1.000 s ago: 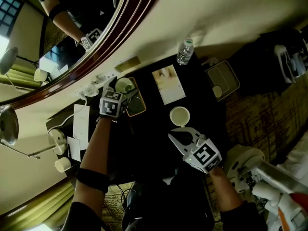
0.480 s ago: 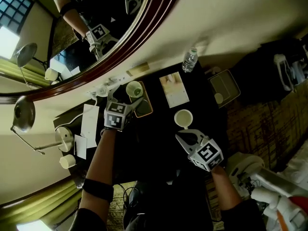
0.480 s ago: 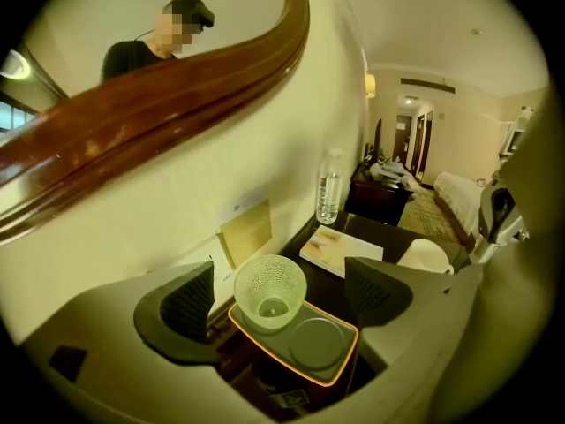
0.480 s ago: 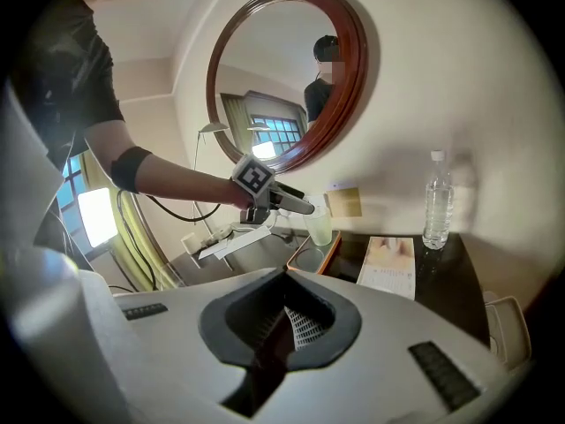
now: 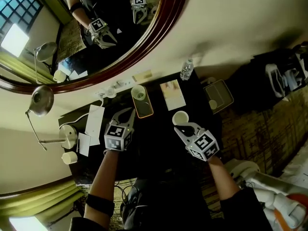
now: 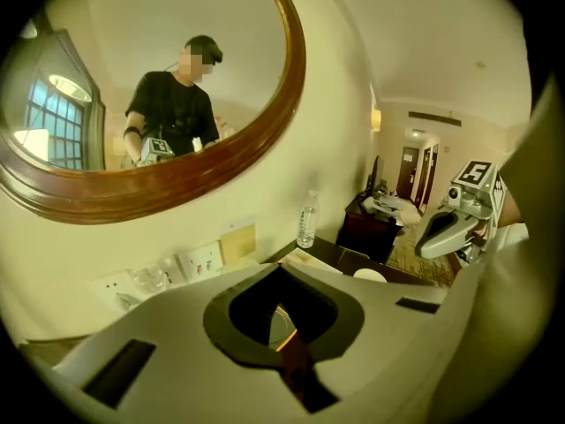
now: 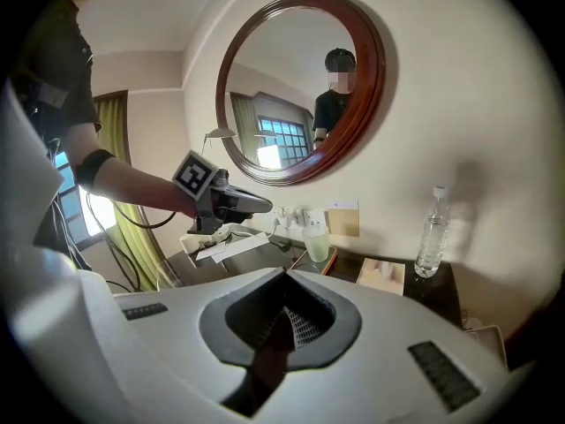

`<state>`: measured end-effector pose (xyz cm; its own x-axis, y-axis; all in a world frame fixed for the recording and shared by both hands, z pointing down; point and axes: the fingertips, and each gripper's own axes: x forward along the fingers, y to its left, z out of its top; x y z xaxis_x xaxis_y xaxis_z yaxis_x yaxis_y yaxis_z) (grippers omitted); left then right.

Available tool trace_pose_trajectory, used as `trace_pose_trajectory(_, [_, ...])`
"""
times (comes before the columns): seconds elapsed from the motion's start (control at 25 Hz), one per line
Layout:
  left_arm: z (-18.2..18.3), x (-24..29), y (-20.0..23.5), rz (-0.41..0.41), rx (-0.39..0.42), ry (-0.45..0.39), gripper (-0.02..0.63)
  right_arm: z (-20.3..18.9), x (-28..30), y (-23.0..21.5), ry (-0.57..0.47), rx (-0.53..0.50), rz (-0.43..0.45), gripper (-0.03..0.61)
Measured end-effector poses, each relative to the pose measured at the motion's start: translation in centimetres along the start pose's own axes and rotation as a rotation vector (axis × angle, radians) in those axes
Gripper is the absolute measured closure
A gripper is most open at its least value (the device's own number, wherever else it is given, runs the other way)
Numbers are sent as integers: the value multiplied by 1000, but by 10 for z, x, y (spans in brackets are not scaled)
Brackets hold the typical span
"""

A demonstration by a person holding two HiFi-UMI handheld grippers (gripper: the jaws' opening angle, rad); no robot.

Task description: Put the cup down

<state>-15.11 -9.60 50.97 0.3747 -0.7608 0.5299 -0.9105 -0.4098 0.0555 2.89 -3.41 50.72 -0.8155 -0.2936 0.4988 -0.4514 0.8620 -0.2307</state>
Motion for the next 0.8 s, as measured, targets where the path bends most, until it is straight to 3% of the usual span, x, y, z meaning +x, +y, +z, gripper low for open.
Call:
trace_pose_trajectory(0.24, [-10, -43, -19, 23, -40, -46, 614, 5, 1, 5, 19, -26, -4, 578])
trace_pose_trajectory(0.44, [-20, -86, -23, 80, -70, -34, 614, 2, 6, 0, 28, -60, -18, 578])
trace_pose_trajectory(0.8, [-54, -123, -30, 104, -158, -30, 614, -3, 4, -6, 46, -61, -39, 578])
